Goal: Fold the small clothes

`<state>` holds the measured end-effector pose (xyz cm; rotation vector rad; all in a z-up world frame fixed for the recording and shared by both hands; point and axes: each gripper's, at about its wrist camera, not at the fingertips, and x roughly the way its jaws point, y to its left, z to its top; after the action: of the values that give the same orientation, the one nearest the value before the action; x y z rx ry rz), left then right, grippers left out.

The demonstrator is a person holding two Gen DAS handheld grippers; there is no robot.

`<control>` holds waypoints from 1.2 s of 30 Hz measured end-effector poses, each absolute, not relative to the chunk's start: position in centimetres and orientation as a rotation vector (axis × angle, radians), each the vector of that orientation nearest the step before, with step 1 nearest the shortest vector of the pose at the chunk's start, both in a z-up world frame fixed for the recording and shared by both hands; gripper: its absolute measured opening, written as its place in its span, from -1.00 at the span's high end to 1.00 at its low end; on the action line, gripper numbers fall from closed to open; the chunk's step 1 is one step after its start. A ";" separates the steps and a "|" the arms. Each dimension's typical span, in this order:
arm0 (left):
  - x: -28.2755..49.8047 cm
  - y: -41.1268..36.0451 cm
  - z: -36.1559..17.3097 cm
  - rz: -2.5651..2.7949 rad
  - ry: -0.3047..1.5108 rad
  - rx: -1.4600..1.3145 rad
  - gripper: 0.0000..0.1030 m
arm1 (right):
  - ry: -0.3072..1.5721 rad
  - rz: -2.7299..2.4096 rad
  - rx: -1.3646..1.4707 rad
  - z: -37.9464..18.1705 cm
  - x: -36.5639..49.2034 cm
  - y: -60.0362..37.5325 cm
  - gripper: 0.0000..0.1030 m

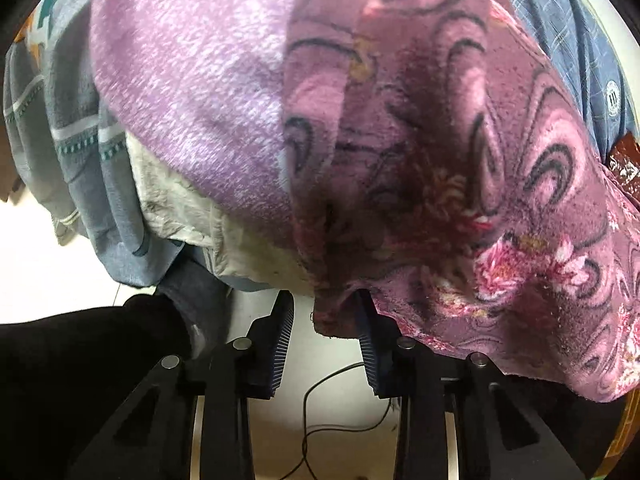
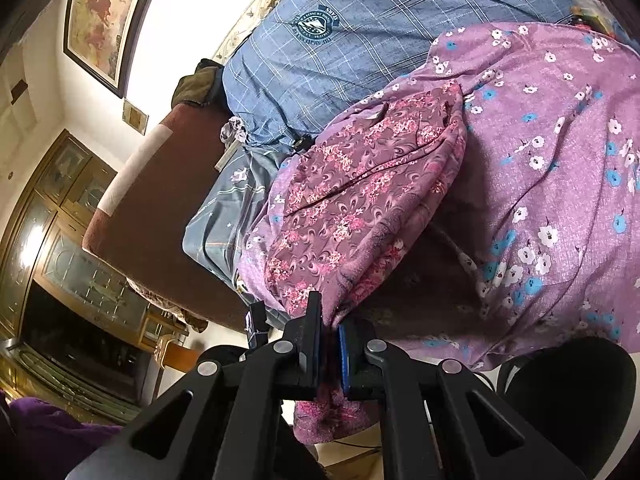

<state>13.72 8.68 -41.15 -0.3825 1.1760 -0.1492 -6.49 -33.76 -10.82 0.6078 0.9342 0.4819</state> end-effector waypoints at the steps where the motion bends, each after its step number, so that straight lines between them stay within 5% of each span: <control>1: 13.7 8.9 -41.3 -0.144 1.180 -0.396 0.34 | 0.934 0.479 0.606 -10.8 -6.5 -33.8 0.88; 4: 13.7 9.9 -42.1 -0.122 1.189 -0.412 0.02 | 0.935 0.470 0.605 -10.8 -6.6 -33.8 0.88; 11: 13.7 10.3 -39.8 -0.163 1.152 -0.453 -0.05 | 0.953 0.467 0.602 -11.3 -6.6 -33.6 0.88; 13: 13.3 10.1 -38.2 -0.194 1.120 -0.461 0.00 | 0.957 0.466 0.604 -11.5 -6.6 -33.5 0.88; 16: 13.1 9.7 -37.2 -0.277 1.078 -0.455 0.61 | 0.962 0.463 0.603 -11.6 -6.5 -33.3 0.88; 19: 12.8 9.9 -36.9 -0.311 1.046 -0.437 0.90 | 0.965 0.462 0.599 -11.7 -6.5 -33.0 0.88; 36: 7.4 13.9 -25.3 -0.707 0.801 -0.578 0.95 | 0.895 0.516 0.547 -9.1 -5.2 -32.2 0.88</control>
<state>7.38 13.94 -25.30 -0.5777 0.8009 -0.7075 -5.17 -32.16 -9.06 0.5466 0.8954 0.5161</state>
